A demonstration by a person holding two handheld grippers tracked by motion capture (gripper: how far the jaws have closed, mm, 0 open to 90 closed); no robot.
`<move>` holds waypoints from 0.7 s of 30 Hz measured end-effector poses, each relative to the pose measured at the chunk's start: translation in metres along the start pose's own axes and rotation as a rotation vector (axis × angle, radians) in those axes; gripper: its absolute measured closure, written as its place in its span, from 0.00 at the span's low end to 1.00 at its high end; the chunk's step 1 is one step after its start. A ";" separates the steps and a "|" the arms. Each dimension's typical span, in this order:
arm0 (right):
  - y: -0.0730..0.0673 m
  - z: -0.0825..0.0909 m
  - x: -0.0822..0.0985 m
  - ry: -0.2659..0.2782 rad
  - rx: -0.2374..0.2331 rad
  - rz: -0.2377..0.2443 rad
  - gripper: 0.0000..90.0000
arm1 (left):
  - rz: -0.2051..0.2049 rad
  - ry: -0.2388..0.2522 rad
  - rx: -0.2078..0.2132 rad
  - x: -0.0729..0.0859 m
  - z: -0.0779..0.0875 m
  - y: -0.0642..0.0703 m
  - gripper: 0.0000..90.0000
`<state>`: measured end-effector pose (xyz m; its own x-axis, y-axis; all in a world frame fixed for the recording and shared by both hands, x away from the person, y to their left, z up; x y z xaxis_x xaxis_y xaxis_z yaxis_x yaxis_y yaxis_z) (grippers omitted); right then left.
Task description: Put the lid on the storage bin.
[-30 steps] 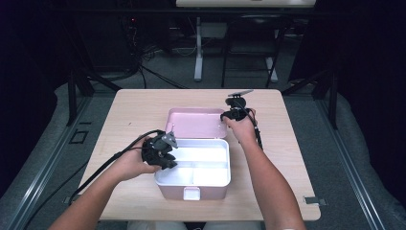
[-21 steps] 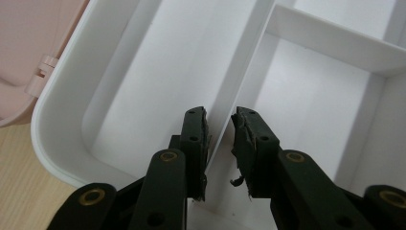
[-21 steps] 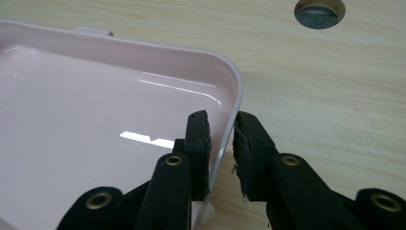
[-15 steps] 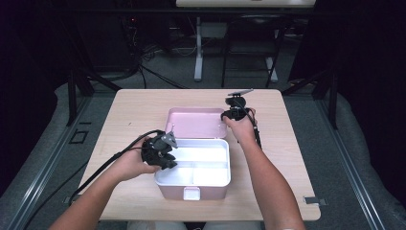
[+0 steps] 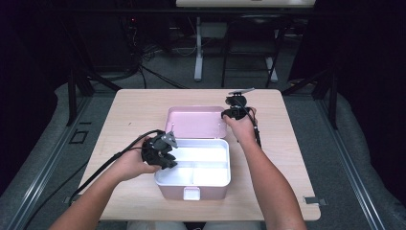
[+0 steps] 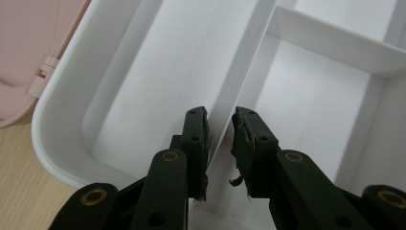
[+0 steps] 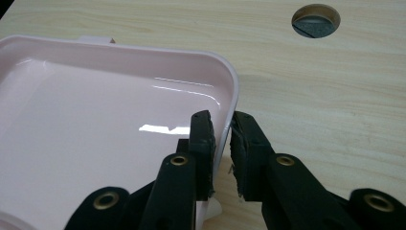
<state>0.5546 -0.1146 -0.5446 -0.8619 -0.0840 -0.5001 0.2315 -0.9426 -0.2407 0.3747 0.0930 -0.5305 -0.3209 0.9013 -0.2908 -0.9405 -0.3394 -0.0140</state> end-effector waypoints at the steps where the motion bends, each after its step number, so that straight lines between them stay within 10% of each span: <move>1: 0.000 0.001 0.000 0.003 -0.001 -0.001 0.88 | 0.000 0.000 0.000 0.000 0.000 0.000 0.83; 21: -0.011 0.034 -0.012 0.083 0.007 0.013 0.94 | 0.003 0.008 0.002 0.000 0.000 0.000 0.84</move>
<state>0.5474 -0.1145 -0.5072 -0.8182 -0.0693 -0.5707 0.2389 -0.9439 -0.2278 0.3748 0.0928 -0.5306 -0.3232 0.8979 -0.2990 -0.9397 -0.3419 -0.0110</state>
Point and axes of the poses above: each handheld gripper's, and its own axes: z roughly backward along the jaws, x roughly out of its underside, y roughly to its right, the point moved 9 cm from there along -z, roughly forward along the jaws, and after that the axes turned 9 degrees about -y, right-handed, at the moved point
